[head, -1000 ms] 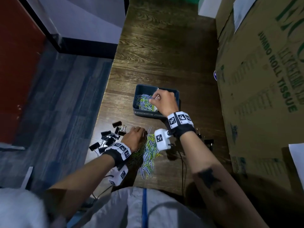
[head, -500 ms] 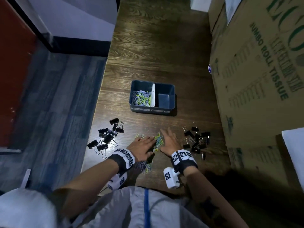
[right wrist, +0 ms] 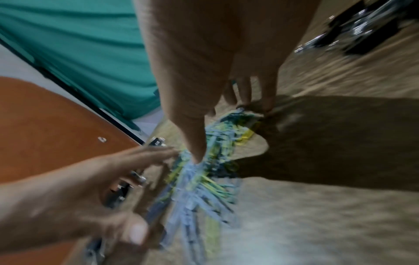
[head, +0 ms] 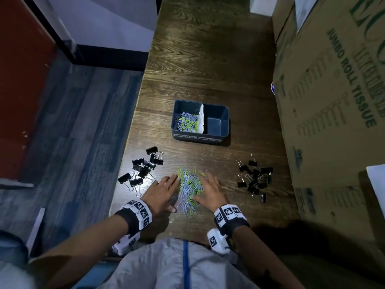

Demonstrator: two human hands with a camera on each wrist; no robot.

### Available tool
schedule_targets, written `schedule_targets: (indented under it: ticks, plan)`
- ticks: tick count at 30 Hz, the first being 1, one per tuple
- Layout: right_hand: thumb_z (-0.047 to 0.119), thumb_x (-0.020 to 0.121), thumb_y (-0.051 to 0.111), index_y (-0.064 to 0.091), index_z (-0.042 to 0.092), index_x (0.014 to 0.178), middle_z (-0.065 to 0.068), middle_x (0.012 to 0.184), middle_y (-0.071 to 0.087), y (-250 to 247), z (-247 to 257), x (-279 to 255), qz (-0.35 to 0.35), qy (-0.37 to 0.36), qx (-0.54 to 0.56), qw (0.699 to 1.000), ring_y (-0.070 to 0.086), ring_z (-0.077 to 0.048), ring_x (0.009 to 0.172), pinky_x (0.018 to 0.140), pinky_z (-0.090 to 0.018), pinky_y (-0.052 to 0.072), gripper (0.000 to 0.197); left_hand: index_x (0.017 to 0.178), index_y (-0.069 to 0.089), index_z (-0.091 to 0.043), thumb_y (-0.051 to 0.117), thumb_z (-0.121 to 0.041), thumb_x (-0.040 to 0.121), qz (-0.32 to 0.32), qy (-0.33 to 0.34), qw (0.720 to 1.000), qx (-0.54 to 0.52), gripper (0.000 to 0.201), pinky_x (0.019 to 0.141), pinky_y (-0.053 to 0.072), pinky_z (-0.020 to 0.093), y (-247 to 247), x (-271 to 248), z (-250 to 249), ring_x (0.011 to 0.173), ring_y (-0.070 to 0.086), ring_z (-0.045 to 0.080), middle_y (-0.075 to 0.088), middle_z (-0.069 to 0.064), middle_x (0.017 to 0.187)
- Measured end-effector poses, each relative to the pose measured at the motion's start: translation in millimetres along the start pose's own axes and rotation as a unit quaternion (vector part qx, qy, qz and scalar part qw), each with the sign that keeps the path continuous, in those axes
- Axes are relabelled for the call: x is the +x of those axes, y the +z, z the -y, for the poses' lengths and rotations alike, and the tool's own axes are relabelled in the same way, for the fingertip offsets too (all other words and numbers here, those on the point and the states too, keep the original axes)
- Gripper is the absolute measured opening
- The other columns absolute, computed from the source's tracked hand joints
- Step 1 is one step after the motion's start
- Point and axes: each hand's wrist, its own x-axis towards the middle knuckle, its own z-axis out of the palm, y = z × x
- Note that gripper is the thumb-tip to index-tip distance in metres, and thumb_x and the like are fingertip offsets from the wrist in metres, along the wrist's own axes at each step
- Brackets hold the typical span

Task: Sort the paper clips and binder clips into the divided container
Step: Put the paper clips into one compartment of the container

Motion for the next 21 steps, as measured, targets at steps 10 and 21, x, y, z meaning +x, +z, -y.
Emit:
schedule_targets:
  ticks: [10,21]
  plan:
    - [0.062,0.065,0.081,-0.016,0.035,0.156,-0.006,0.166,-0.017,22,5,4,0.057,-0.031,-0.161,0.985,0.004,-0.04,0.149,0.121,-0.057,0.011,0.136,0.153,0.005,-0.012,0.071,-0.048,0.079,-0.061,-0.043,0.99,-0.119,0.106,0.098,0.048,0.04,-9,27,-21,0.137,0.025,0.028,0.004,0.009,0.159]
    - [0.012,0.087,0.073,0.056,0.026,0.139,-0.004,0.139,0.048,-9,3,26,-0.061,-0.047,-0.058,0.995,0.047,-0.027,0.128,0.103,-0.042,0.046,0.056,0.128,0.047,-0.013,0.066,-0.001,0.085,-0.112,-0.044,0.978,-0.169,0.049,0.07,0.042,0.029,-23,41,-16,0.095,0.06,0.027,0.049,0.009,0.121]
